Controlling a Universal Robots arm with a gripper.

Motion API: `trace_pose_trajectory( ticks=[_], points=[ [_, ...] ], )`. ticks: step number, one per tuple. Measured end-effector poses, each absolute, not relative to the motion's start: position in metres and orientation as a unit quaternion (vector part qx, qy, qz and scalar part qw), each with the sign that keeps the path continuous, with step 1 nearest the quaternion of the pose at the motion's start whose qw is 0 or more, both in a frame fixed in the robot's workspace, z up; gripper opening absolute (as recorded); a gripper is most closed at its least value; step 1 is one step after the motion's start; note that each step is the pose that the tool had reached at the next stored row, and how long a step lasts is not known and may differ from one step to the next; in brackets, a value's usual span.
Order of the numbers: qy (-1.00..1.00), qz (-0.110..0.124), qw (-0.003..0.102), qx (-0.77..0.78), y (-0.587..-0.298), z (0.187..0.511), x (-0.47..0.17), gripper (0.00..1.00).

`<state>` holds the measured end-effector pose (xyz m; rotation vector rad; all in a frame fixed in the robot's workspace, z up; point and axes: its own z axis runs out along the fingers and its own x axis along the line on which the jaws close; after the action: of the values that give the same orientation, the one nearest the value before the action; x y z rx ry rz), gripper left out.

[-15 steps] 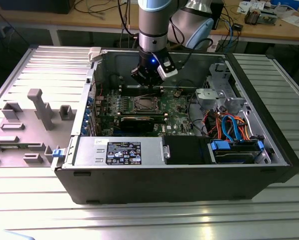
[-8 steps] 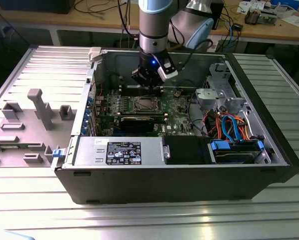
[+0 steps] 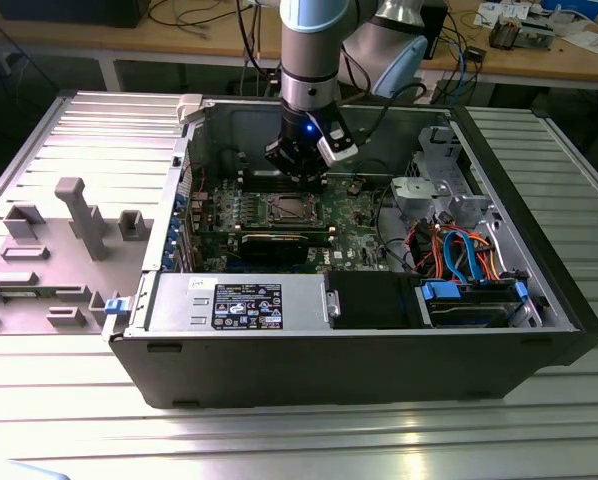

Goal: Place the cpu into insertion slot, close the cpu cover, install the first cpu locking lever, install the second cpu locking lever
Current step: 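Install the first cpu locking lever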

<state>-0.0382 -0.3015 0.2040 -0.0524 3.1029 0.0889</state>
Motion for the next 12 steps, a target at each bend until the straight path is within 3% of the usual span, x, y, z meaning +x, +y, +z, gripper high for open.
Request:
trace_pose_trajectory(
  ticks=[12],
  points=[
    [0.999,0.028,0.018,-0.017,-0.3015,0.2065,-0.0381,0.11]
  ],
)
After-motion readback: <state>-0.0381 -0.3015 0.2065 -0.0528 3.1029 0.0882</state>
